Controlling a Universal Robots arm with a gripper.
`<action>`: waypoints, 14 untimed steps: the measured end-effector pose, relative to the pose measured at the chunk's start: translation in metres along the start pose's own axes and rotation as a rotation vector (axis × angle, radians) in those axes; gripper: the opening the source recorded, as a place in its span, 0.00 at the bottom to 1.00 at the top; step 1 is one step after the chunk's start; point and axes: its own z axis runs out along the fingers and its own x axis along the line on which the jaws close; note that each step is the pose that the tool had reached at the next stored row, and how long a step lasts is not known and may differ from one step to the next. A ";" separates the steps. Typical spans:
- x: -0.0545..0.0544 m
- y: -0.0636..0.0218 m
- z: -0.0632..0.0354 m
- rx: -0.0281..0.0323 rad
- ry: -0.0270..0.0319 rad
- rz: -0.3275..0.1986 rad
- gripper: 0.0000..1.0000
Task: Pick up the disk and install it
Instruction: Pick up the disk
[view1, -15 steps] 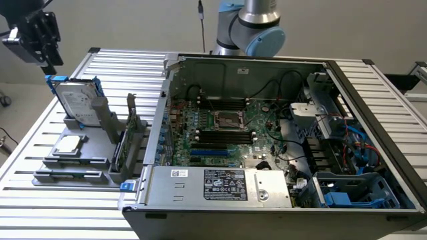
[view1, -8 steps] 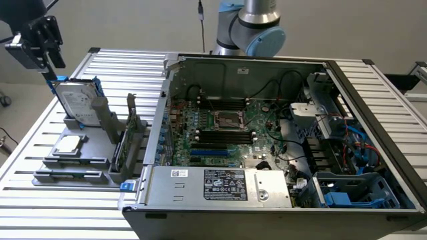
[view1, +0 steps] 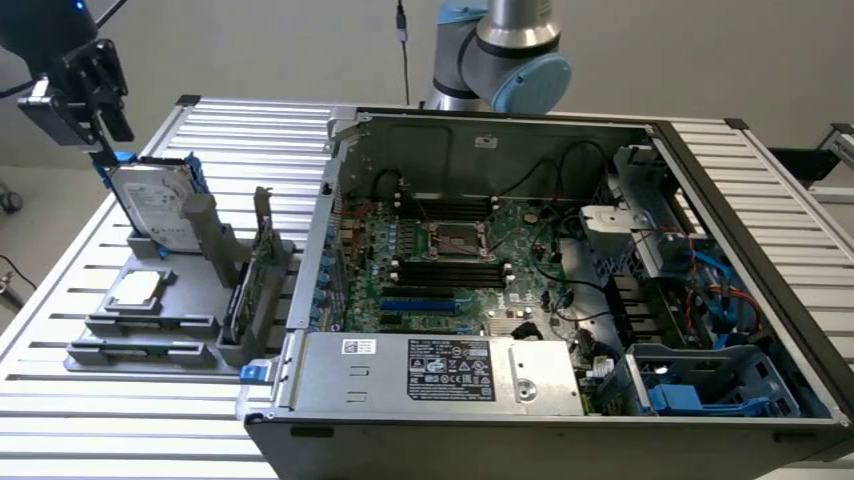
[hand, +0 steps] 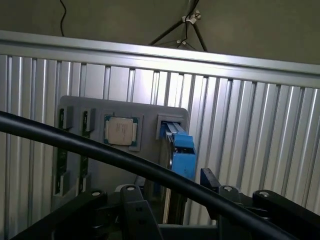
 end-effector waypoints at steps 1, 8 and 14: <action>0.000 0.0000 0.0007 -0.0001 -0.0016 0.000 0.54; 0.000 0.0004 0.0047 -0.0114 -0.0088 0.000 0.54; 0.000 0.0004 0.0110 -0.0154 -0.0110 0.011 0.54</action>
